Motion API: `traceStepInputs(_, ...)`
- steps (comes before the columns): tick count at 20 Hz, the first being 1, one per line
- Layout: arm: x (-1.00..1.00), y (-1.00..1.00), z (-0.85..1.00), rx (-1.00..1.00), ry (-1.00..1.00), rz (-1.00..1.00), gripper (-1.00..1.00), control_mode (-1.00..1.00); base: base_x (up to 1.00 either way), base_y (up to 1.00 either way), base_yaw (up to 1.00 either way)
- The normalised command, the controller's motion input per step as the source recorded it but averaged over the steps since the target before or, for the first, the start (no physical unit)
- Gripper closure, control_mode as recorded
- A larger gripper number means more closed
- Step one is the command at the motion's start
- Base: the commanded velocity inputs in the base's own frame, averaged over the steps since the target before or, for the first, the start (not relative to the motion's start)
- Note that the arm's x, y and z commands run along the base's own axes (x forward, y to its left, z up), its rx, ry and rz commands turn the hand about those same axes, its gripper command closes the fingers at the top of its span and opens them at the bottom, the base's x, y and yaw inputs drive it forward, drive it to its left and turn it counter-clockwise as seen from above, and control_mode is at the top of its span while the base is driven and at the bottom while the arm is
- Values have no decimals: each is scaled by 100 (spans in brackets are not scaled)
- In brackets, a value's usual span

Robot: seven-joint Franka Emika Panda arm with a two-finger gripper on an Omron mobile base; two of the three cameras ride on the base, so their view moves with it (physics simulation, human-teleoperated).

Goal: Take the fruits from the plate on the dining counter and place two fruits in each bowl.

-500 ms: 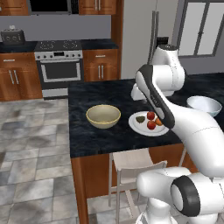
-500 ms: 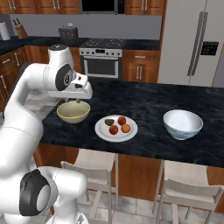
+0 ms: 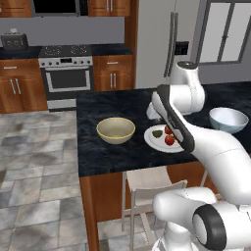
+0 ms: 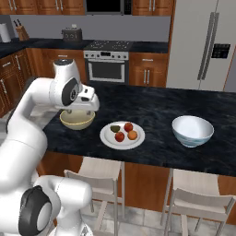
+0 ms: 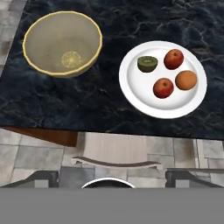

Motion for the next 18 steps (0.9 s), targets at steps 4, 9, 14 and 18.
traceStepInputs(4, 36, -25, -55, 0, -1, -2, -100, -100, 0, 0, 0)
traceStepInputs(9, 10, -14, -15, 0, 4, 0, -100, -100, 0, 0, 0)
traceStepInputs(14, 26, -14, -3, 0, 0, 1, -100, -100, 0, 0, 0)
traceStepInputs(18, 67, -31, -10, 0, 2, 0, -100, -100, 0, 0, 0)
